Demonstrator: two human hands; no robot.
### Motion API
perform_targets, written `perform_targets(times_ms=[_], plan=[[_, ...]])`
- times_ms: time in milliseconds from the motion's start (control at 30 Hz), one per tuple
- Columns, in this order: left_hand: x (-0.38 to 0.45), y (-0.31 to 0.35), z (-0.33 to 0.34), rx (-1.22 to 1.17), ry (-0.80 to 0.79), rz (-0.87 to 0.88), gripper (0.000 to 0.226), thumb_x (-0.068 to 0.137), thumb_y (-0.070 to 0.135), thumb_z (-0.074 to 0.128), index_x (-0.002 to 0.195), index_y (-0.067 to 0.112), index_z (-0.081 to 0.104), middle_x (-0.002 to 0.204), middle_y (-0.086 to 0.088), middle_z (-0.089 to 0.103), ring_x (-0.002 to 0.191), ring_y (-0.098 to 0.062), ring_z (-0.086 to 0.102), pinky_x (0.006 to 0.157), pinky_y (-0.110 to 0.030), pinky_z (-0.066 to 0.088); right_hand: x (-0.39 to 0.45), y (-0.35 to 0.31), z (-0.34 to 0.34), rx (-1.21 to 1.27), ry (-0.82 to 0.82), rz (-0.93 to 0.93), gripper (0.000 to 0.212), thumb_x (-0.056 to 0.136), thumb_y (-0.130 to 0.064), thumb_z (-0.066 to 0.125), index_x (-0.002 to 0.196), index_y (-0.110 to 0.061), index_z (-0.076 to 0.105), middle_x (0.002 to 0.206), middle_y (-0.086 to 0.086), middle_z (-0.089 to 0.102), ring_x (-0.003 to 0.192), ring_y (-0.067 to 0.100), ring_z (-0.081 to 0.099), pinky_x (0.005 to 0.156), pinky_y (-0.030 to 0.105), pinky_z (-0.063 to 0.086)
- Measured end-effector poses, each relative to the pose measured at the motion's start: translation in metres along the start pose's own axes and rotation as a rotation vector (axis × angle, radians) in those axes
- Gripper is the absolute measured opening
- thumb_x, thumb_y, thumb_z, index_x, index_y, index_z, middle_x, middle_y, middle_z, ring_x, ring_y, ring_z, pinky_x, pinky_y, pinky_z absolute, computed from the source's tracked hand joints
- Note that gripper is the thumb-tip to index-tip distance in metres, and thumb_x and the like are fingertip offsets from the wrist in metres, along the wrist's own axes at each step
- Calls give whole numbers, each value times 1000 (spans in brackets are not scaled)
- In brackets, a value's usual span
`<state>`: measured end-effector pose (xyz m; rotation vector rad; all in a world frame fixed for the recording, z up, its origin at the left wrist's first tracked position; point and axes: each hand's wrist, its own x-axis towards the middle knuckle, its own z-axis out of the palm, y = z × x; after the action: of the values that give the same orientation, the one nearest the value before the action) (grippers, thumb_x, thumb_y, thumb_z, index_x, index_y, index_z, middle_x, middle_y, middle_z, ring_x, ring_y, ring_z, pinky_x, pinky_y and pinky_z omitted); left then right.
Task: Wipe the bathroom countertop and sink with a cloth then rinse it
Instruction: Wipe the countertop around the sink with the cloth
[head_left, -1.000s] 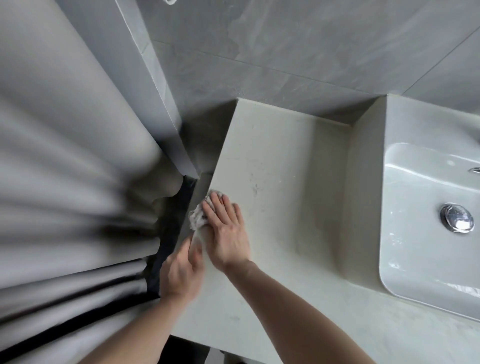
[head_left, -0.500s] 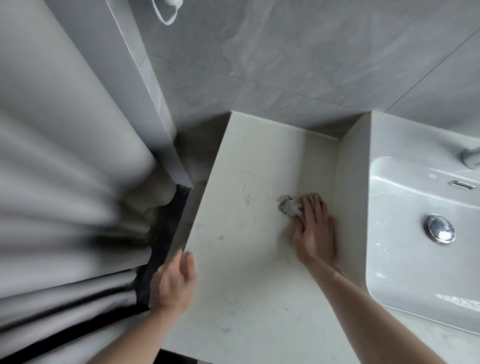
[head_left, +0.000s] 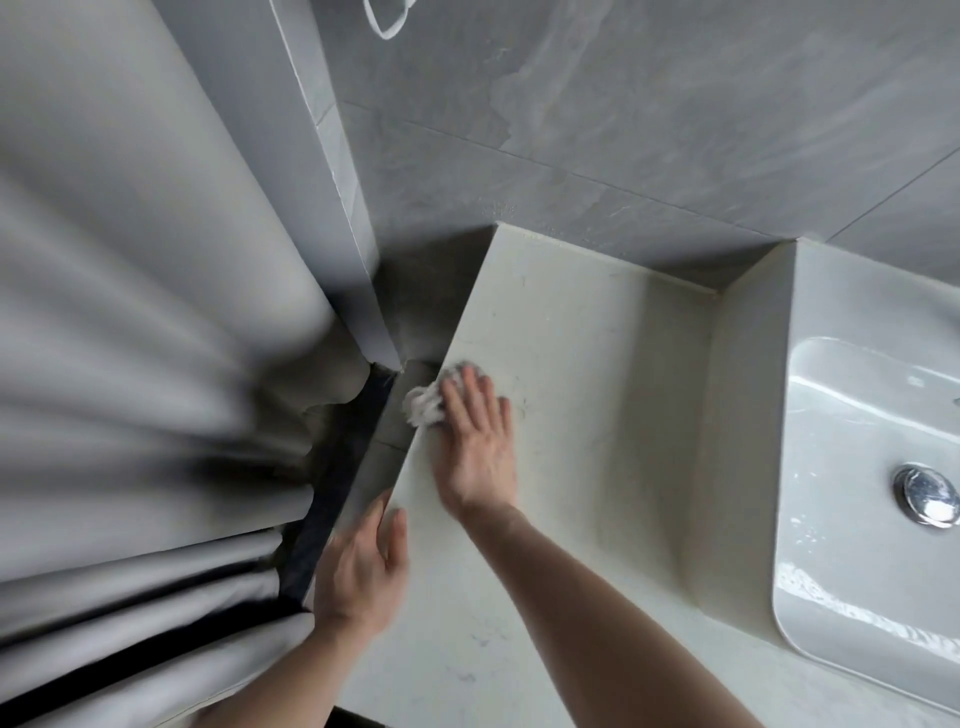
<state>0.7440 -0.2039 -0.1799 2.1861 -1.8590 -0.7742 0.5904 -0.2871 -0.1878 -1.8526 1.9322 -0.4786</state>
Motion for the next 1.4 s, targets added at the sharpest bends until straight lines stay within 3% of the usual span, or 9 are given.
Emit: perform_targets(times_ms=[100,233,533,767,900,1000,1167,1300,1400], plan=[[0,1,0,9,-1,5,60,98,58,19,132,31,59,124,1,71,108,-33,66,84,-38,51,0,-15,11,18,-65,-136,57,102,-17,43,159,-16,39,172,2,20,161,22,6,130,48,10],[0,-1,0,-7,-7,-2,53,98,57,24,126,31,61,115,2,73,102,-33,67,81,-38,51,-4,21,-11,36,-70,-176,53,110,-29,43,161,-21,35,173,-2,19,161,16,8,131,39,7],[0,-2,3,10,-35,-44,67,95,62,17,122,20,63,114,-2,74,106,-33,66,83,-40,51,-21,165,-92,-194,171,366,61,101,-33,33,158,-12,40,169,9,29,155,31,28,123,55,25],[1,0,2,17,-25,-27,53,98,54,26,117,23,65,109,-5,75,100,-35,68,80,-40,51,12,137,-78,-142,242,639,79,96,-54,26,164,-13,25,173,13,13,159,35,12,127,56,9],[1,-1,2,28,-27,-23,54,98,55,25,116,23,65,108,-4,75,99,-34,68,81,-38,50,41,97,-56,-185,199,469,76,97,-55,33,162,-16,30,172,13,19,157,36,17,125,57,14],[0,0,1,13,-3,-13,63,95,58,23,121,21,67,113,-6,75,102,-33,69,85,-38,51,55,58,-34,-177,135,313,72,100,-51,39,164,-18,26,174,9,13,159,35,12,127,55,10],[-1,1,-2,19,-13,-10,53,96,57,22,111,27,63,106,-1,74,96,-31,67,77,-36,48,45,2,-2,-117,42,73,66,106,-41,33,166,-21,18,175,3,2,161,27,-3,130,49,0],[-2,2,-3,7,5,-6,51,96,57,24,113,29,63,106,1,74,97,-31,68,77,-35,50,36,25,-12,-153,-29,-77,63,107,-42,34,166,-23,20,175,-1,7,162,23,-1,131,46,3],[-3,5,-5,-6,4,-10,47,96,55,26,108,29,63,100,0,75,93,-32,69,75,-35,50,32,75,-38,-165,13,8,64,104,-41,40,164,-21,26,174,1,13,161,24,8,129,48,10]])
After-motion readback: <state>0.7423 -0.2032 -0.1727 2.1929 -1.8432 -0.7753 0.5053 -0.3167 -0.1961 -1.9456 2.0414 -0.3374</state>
